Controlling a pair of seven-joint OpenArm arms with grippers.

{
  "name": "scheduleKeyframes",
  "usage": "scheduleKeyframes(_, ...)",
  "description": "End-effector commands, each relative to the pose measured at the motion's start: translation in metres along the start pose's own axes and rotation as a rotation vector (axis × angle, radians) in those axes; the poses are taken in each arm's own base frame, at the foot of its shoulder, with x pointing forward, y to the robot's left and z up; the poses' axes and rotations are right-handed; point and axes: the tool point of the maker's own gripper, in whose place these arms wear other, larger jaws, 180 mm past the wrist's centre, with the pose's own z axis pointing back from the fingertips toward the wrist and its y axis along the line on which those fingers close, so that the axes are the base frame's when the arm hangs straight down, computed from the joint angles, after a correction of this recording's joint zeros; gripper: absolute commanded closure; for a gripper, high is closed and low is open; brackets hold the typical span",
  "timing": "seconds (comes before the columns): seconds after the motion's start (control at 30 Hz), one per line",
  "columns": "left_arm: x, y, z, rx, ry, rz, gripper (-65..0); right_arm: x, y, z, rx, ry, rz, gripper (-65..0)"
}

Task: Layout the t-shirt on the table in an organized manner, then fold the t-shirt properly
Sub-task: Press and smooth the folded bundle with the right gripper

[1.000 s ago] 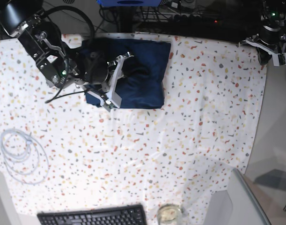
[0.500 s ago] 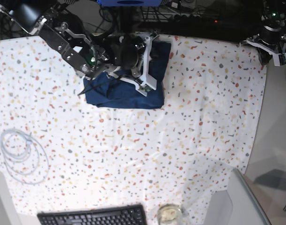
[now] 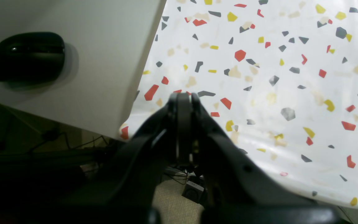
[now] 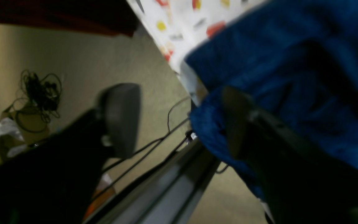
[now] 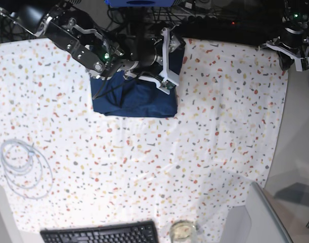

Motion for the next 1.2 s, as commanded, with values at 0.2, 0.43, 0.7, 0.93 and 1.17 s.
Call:
scheduleKeyframes(0.2, 0.011, 0.007, 0.002, 0.011, -0.033, -0.019, 0.0, 0.028, -0.071, 0.046, -0.179, -0.15, -0.155, -42.5)
scheduleKeyframes(0.43, 0.014, 0.006, 0.001, 0.009, -0.04, -0.018, 0.0, 0.015, -0.104, 0.039, -0.239, -0.093, -0.199, -41.9)
scheduleKeyframes(0.7, 0.012, 0.006, 0.001, 0.011, -0.036, -0.018, 0.0, 0.017, -0.117, 0.035, -0.264, -0.119, -0.214, -41.9)
scheduleKeyframes(0.93, 0.011, 0.007, 0.001, 0.011, -0.035, -0.018, 0.0, 0.013, -0.125, 0.032, -0.278, -0.12, -0.229, -24.3)
scheduleKeyframes(1.17, 0.012, 0.006, 0.001, 0.011, -0.036, -0.018, 0.0, 0.018, -0.12, 0.032, -0.268, -0.132, -0.225, -6.2)
